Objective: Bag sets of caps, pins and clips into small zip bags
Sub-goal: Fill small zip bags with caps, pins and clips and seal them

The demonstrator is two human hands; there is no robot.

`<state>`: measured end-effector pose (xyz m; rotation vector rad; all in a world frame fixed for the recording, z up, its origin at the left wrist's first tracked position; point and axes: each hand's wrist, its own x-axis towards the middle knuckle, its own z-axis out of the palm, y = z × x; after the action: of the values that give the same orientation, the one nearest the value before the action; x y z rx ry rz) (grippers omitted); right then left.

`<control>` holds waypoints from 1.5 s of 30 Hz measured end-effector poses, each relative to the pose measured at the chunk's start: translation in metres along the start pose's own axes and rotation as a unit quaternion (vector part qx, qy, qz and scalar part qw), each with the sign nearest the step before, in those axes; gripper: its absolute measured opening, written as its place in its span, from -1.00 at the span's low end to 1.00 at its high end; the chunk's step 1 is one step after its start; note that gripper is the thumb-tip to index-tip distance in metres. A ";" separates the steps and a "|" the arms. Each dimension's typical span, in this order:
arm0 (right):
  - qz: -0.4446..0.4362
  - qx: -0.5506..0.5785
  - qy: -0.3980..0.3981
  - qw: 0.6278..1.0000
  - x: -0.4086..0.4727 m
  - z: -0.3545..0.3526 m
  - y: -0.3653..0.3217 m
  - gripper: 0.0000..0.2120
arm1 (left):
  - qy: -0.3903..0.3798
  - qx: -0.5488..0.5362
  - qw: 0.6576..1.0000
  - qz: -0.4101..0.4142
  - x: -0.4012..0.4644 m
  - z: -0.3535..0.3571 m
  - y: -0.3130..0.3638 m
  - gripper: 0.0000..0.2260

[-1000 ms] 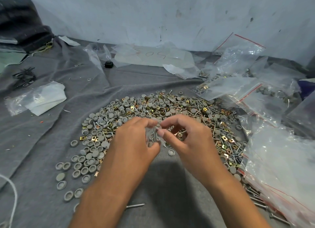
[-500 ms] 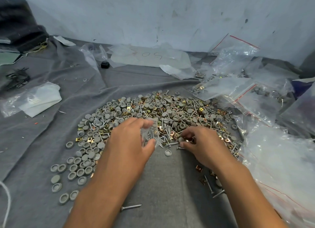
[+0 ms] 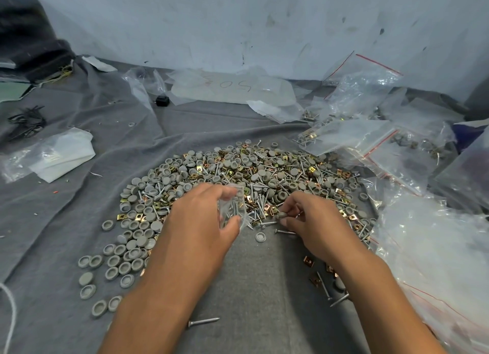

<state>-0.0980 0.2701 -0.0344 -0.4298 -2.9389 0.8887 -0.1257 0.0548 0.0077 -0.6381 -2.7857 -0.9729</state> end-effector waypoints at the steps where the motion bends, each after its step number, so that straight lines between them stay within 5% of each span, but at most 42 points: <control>1: -0.001 0.004 0.004 1.000 0.000 0.000 0.000 -0.85 | -0.001 0.000 1.000 0.000 0.000 0.000 0.000 -0.60; 14: 0.000 0.050 0.041 0.998 -0.002 0.000 0.000 -0.83 | 0.015 -0.006 1.000 0.016 0.001 0.002 -0.001 -0.60; 18: -0.087 0.073 0.139 0.984 -0.003 -0.001 -0.010 -0.74 | 0.060 -0.043 0.996 0.045 -0.001 -0.003 0.003 -0.64; 20: -0.142 0.115 0.141 0.973 -0.004 -0.002 -0.019 -0.76 | 0.102 -0.158 0.980 0.057 0.000 -0.009 0.003 -0.70; 22: -0.161 0.202 0.078 0.963 -0.007 -0.002 -0.028 -0.69 | 0.086 -0.399 0.913 0.021 0.004 -0.021 0.006 -0.73; 24: -0.143 0.328 -0.018 0.934 -0.010 -0.004 -0.038 -0.56 | 0.054 -0.616 0.785 -0.038 0.007 -0.031 0.006 -0.76; 28: -0.012 0.617 -0.139 0.775 -0.013 -0.008 -0.051 -0.52 | 0.052 -0.752 0.640 -0.147 0.011 -0.041 -0.002 -0.85; 30: 0.000 0.654 -0.184 0.733 -0.015 -0.007 -0.055 -0.58 | 0.077 -0.764 0.608 -0.203 0.011 -0.045 -0.003 -0.82; 32: -0.023 0.648 -0.207 0.732 -0.017 -0.004 -0.055 -0.62 | 0.082 -0.762 0.601 -0.227 0.012 -0.048 -0.003 -0.72; 37: -0.045 0.488 -0.152 0.858 -0.021 0.009 -0.059 -0.48 | 0.043 -0.828 0.498 -0.253 0.015 -0.048 -0.010 -0.62; 41: -0.005 0.613 -0.249 0.750 -0.025 0.016 -0.071 -0.55 | -0.004 -0.870 0.418 -0.262 0.017 -0.045 -0.014 -0.58; 45: -0.019 0.630 -0.250 0.735 -0.028 0.010 -0.077 -0.69 | -0.017 -0.880 0.408 -0.243 0.016 -0.042 -0.018 -0.63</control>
<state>-0.0916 0.1958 0.0010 0.0038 -1.7962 2.8862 -0.1488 0.0215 0.0347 0.2967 -0.5473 -3.6020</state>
